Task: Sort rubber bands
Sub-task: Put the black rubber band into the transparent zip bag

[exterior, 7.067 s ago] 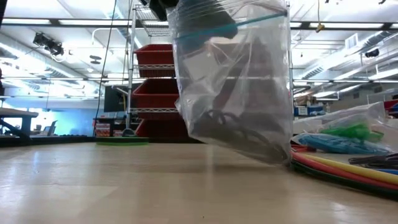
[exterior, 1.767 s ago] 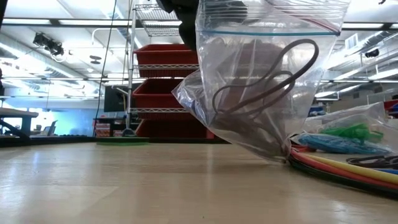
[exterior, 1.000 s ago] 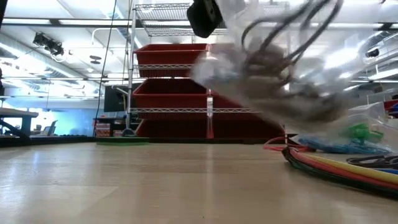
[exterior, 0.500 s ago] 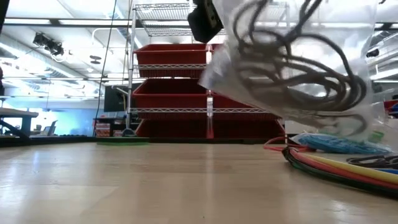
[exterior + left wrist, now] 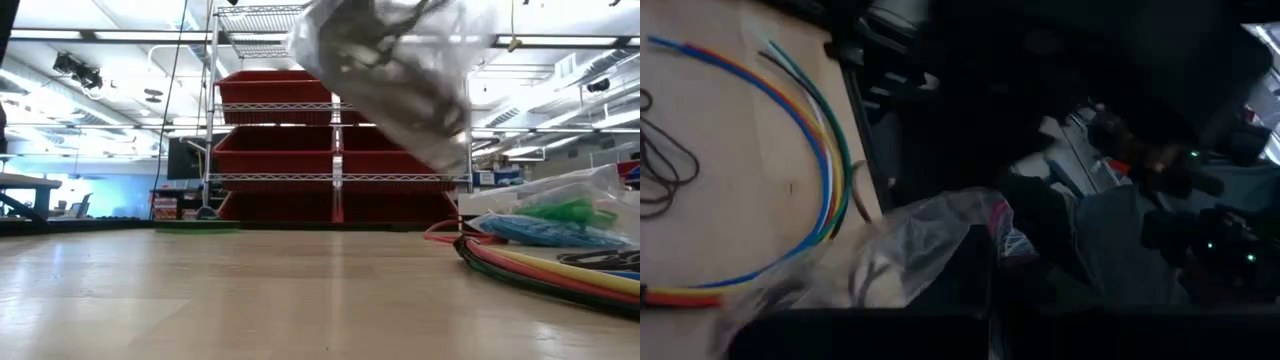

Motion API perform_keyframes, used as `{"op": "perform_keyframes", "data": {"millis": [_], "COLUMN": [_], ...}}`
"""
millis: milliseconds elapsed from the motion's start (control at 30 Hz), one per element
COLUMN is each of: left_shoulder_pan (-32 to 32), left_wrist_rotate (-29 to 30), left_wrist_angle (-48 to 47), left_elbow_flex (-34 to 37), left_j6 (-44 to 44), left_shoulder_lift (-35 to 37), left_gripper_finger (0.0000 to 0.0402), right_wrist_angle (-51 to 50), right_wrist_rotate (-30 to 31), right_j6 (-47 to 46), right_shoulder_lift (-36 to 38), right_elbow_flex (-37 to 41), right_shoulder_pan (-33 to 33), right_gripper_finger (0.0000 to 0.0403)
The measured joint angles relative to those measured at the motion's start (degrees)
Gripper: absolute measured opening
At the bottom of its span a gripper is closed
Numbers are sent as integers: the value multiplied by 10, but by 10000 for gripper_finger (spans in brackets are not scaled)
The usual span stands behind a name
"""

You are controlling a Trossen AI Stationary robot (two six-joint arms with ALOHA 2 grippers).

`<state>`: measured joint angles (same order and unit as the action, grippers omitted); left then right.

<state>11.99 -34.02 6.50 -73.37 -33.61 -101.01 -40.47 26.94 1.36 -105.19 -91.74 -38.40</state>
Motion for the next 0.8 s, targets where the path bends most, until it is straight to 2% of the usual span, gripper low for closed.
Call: {"op": "perform_keyframes", "data": {"millis": [200, 400, 533, 667, 800], "left_shoulder_pan": [0, 4, 11, 16, 19], "left_wrist_rotate": [0, 3, 2, 2, -22], "left_wrist_angle": [-18, -17, -16, -21, -1], "left_elbow_flex": [-1, -1, -1, -1, 0], "left_j6": [-25, -30, -30, -23, -2], "left_shoulder_lift": [0, 0, 0, 0, 1], "left_gripper_finger": [10, 10, 10, 10, 10], "right_wrist_angle": [-135, -237, -262, -234, -209], "right_wrist_rotate": [20, 22, 23, 20, 20], "right_j6": [51, 95, 114, 135, 162], "right_shoulder_lift": [-80, -137, -148, -149, -149], "right_elbow_flex": [-161, -277, -304, -303, -303], "right_shoulder_pan": [0, 4, 3, 2, 1], "right_gripper_finger": [0, 0, 0, 0, 0]}}
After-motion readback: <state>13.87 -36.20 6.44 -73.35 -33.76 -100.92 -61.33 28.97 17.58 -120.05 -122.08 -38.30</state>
